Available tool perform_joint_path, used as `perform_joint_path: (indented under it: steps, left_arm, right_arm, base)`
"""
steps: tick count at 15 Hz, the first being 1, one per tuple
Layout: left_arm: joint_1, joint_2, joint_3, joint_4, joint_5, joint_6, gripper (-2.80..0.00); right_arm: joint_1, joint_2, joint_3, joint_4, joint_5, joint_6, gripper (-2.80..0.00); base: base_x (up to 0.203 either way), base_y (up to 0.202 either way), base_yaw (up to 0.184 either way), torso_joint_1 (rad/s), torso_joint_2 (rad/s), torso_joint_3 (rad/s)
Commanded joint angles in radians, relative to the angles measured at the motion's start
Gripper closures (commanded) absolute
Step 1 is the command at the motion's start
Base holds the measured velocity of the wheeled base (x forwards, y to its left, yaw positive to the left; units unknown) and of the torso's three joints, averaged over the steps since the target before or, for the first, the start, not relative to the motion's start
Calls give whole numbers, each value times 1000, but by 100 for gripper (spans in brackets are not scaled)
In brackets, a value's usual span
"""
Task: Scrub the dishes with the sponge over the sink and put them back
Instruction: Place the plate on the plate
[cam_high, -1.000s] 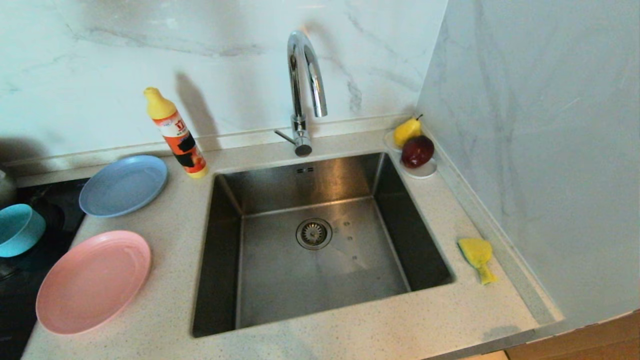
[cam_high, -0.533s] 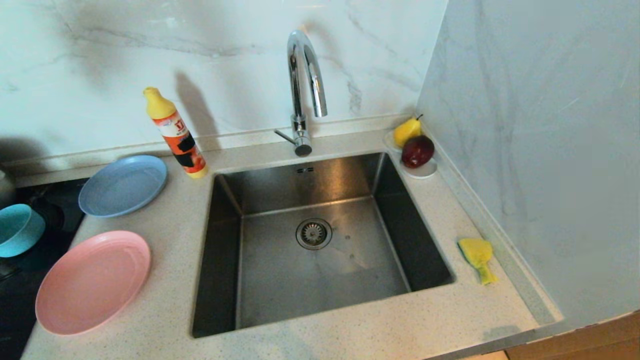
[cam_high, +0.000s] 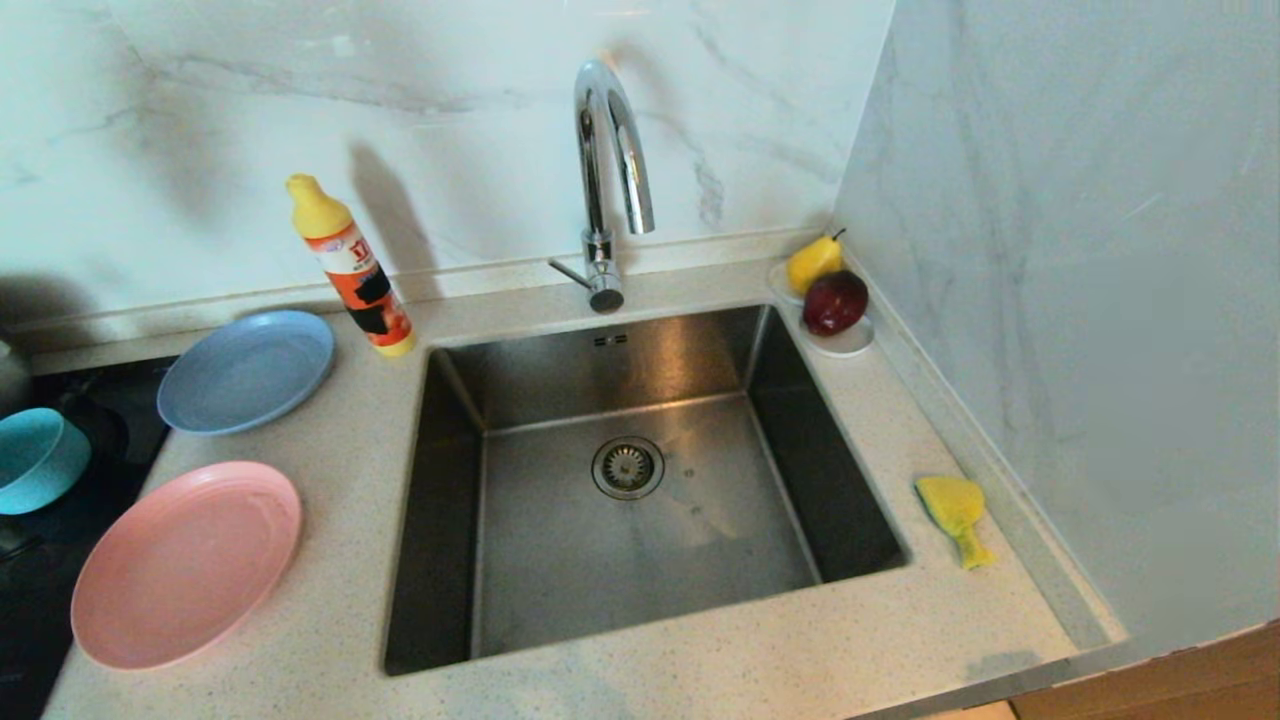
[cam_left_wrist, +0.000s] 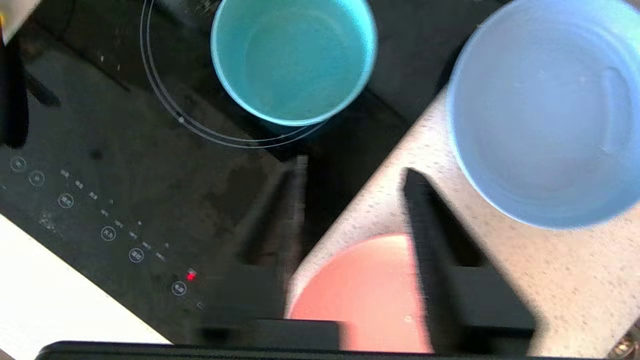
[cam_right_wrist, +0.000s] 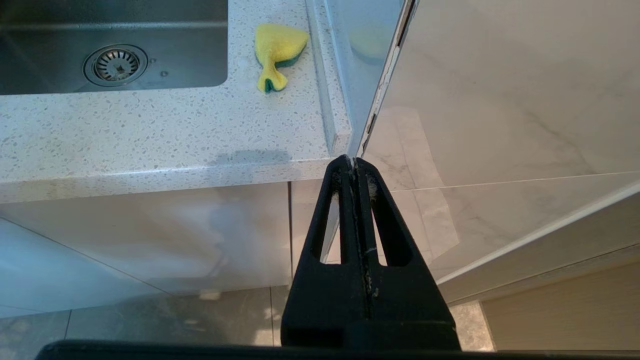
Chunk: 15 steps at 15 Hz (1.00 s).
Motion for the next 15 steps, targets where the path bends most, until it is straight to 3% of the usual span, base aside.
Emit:
perform_joint_path:
  steps: [1, 11, 15]
  left_arm:
    - [28, 30, 6, 0, -9, -1, -280]
    - [133, 141, 19, -1, -66, -19, -280]
    - [129, 84, 36, -4, -199, -5, -280]
  right_arm:
    - [0, 1, 0, 0, 0, 0, 0]
    - [0, 1, 0, 0, 0, 0, 0]
    - [0, 1, 0, 0, 0, 0, 0]
  base:
    - [0, 0, 0, 0, 0, 0]
    - [0, 0, 0, 0, 0, 0]
    - [0, 0, 0, 0, 0, 0]
